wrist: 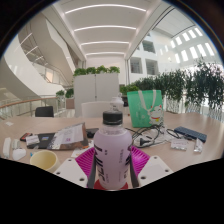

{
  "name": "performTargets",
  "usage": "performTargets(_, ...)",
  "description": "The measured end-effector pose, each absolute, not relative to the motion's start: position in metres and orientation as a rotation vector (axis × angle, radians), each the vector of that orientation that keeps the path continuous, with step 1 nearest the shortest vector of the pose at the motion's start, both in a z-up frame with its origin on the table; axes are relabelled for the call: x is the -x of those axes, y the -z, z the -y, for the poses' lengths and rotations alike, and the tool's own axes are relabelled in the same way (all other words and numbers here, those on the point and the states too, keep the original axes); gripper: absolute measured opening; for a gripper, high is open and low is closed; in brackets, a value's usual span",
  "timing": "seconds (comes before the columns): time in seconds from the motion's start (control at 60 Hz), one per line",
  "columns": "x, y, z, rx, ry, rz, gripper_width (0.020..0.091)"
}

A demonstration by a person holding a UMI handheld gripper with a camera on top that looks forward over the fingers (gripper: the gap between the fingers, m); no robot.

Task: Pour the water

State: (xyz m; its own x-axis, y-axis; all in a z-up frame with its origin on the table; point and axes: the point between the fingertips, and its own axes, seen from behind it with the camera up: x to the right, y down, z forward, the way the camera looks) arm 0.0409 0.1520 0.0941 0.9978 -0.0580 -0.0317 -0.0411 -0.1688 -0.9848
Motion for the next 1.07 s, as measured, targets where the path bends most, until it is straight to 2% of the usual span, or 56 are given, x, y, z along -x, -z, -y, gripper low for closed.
performTargets(0.1,-0.05,-0.056,-0.157,1.804,0.037,-0.048,0.053)
performTargets(0.25,-0.042,-0.061,-0.158,1.797,0.019,-0.033,0.0528)
performTargets(0.333,-0.043,-0.058,-0.152,1.813,0.01,-0.04,0.0559)
performTargets(0.383,-0.04,-0.055,-0.147,1.869,0.012,-0.043,0.0606)
performTargets(0.45,-0.043,-0.046,-0.146,1.926,-0.013,-0.052,0.0787)
performTargets(0.467,-0.034,-0.055,-0.13,1.929,-0.025,-0.054,0.0835)
performTargets(0.483,-0.032,-0.057,-0.125,1.933,-0.036,-0.056,0.0851)
performTargets(0.55,-0.029,-0.063,-0.11,1.963,-0.055,-0.063,0.0836)
performTargets(0.683,-0.026,-0.093,-0.048,1.98,-0.006,-0.109,0.0838)
performTargets(1.067,0.049,-0.195,0.134,1.994,0.047,-0.142,0.0835)
